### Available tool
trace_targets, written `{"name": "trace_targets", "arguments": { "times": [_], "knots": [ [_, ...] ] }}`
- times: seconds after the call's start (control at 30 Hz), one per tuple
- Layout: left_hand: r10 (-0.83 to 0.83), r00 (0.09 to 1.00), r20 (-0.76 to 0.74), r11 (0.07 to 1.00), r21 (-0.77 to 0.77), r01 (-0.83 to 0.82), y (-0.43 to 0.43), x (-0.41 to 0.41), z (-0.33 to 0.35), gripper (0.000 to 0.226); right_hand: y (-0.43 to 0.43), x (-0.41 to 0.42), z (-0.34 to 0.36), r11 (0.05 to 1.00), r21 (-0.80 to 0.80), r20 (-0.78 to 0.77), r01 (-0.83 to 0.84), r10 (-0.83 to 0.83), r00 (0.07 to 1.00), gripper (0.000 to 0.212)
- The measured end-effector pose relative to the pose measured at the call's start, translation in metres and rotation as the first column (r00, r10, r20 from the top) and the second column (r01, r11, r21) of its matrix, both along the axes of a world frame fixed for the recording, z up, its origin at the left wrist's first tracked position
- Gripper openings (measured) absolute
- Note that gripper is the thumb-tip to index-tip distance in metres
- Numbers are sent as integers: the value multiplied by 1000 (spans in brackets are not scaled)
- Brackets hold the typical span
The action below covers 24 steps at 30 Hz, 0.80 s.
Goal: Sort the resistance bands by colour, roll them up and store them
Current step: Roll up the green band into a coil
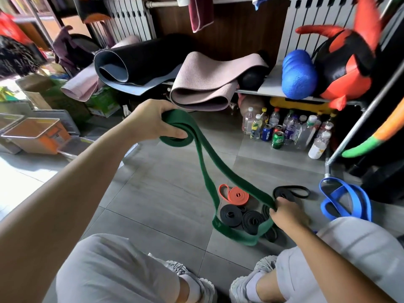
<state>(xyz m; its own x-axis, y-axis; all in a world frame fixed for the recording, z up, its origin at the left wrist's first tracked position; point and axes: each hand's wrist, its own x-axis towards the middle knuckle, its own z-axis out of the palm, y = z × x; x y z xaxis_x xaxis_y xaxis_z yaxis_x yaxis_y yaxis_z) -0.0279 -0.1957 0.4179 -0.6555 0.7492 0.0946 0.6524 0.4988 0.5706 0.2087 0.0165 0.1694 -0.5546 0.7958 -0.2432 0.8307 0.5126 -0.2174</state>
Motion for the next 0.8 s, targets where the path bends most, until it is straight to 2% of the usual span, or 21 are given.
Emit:
{"name": "trace_targets", "arguments": {
  "times": [0.07,0.1,0.13,0.2,0.27,0.3,0.4,0.47,0.6,0.8],
  "knots": [
    [-33,999,18,999,2,33,3,6,2,33,-2,-4,3,993,-95,75,-69,76,994,22],
    [-50,998,32,999,9,49,5,10,4,31,-2,-8,6,978,-166,47,-128,138,989,27],
    [-67,997,45,998,9,67,8,15,6,33,-4,-14,13,950,-248,-38,-192,189,981,35],
    [-106,994,38,994,-19,107,15,27,9,38,-13,-28,38,860,-409,-251,-306,216,943,67],
    [-147,989,14,987,-54,148,22,38,8,38,-27,-41,76,779,-468,-452,-417,195,871,97],
    [-159,987,11,985,-61,159,25,42,6,39,-32,-46,94,750,-455,-559,-480,179,810,102],
    [-170,985,-7,982,-86,169,29,50,1,39,-42,-55,140,680,-365,-805,-636,112,582,92],
    [-177,984,-36,976,-133,171,29,53,-1,37,-45,-57,154,655,-320,-860,-684,103,501,82],
    [-181,983,-30,974,-141,175,25,59,-4,40,-46,-60,160,695,-186,-873,-695,207,441,49],
    [-155,988,-15,975,-165,151,19,57,-4,39,-35,-55,177,695,-153,-868,-703,245,432,43]
  ]
}}
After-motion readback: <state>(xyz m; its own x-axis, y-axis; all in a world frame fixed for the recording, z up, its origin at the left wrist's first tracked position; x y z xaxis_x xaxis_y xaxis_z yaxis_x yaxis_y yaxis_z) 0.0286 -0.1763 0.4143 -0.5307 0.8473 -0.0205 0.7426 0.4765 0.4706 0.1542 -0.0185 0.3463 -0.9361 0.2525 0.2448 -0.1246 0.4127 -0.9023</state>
